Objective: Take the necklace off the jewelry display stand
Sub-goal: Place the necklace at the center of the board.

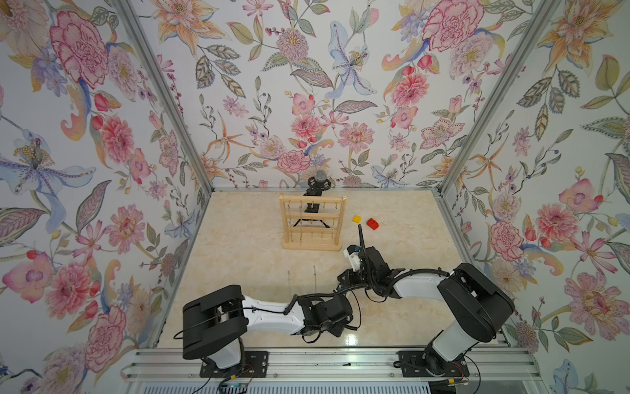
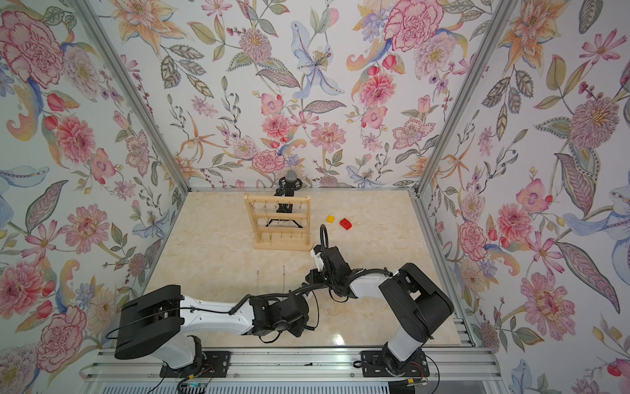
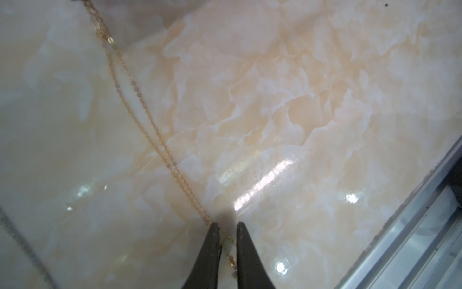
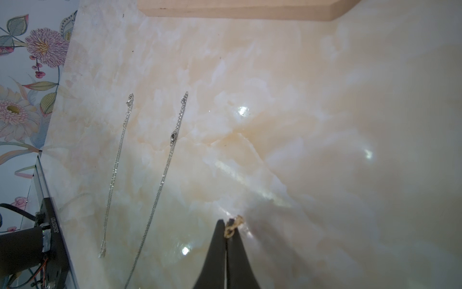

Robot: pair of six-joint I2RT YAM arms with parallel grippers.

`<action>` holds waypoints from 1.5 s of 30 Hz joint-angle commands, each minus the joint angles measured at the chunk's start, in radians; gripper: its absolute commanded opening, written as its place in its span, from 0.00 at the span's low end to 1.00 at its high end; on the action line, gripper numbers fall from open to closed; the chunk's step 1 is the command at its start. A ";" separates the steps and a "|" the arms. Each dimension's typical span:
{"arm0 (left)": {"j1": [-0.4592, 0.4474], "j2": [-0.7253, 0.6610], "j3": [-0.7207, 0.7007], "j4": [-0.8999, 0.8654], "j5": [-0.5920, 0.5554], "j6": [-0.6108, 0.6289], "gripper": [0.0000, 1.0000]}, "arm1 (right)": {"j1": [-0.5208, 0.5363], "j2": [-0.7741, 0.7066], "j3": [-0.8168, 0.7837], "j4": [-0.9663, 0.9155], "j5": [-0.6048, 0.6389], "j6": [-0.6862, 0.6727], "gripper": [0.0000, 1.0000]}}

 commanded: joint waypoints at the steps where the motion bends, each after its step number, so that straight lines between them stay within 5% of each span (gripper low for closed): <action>1: -0.020 0.014 0.000 -0.034 0.001 0.002 0.16 | -0.006 0.023 0.027 0.023 -0.006 -0.010 0.00; 45: -0.080 -0.022 -0.040 -0.090 -0.001 -0.057 0.08 | -0.061 0.104 0.077 0.059 0.020 0.013 0.05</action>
